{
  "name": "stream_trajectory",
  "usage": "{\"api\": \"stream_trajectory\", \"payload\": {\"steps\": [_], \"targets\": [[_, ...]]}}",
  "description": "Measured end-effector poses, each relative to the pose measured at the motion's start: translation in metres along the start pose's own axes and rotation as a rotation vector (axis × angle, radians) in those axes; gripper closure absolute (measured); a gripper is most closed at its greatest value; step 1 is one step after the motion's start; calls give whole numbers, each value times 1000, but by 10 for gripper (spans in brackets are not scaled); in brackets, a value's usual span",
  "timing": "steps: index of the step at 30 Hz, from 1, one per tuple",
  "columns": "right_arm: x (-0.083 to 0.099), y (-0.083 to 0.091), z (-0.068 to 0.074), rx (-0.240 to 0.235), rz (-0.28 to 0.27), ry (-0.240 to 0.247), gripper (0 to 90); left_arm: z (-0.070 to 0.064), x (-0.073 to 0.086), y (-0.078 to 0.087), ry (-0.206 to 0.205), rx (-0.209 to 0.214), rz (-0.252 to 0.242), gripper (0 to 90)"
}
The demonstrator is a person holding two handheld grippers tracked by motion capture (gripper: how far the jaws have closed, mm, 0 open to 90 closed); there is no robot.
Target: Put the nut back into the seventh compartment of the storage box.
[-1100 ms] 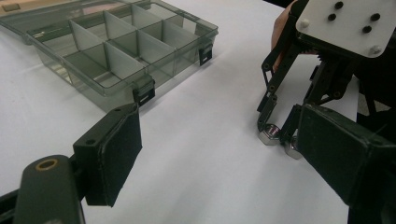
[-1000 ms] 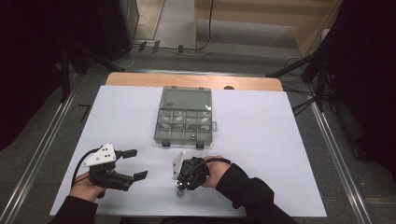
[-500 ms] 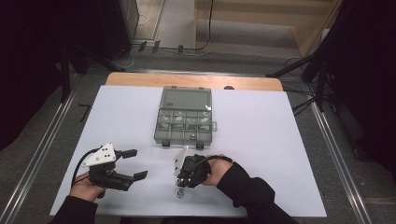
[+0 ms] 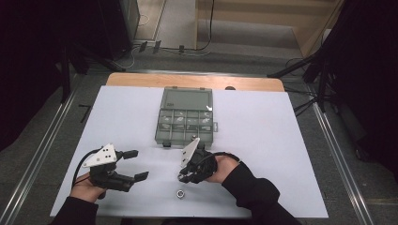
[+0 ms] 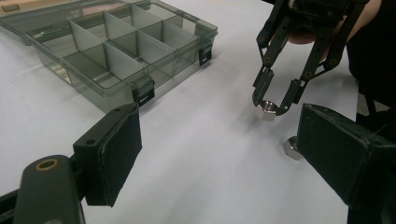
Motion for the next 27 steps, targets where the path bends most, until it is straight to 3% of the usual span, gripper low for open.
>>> {"api": "stream_trajectory", "payload": {"steps": [7, 16, 19, 27], "targets": [[1, 11, -7, 5, -72, -41, 715, 0, 0, 0, 0, 0, 0, 147], [5, 21, -17, 38, -115, -70, 715, 0, 0, 0, 0, 1, 2, 147], [6, 25, -20, 34, -129, -89, 715, 1, 0, 0, 0, 1, 3, 147], [11, 37, -33, 81, -153, -159, 715, 0, 0, -1, 2, 2, 2, 147]]}}
Point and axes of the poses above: each handheld gripper's, and its own axes: y roughly backward along the jaws, x roughly out of its underside, z roughly to its left, the point moved 5 cm from there along -y, roughly forward along the jaws, and after that the axes turned 6 degrees about x, right-handed, at the moved point
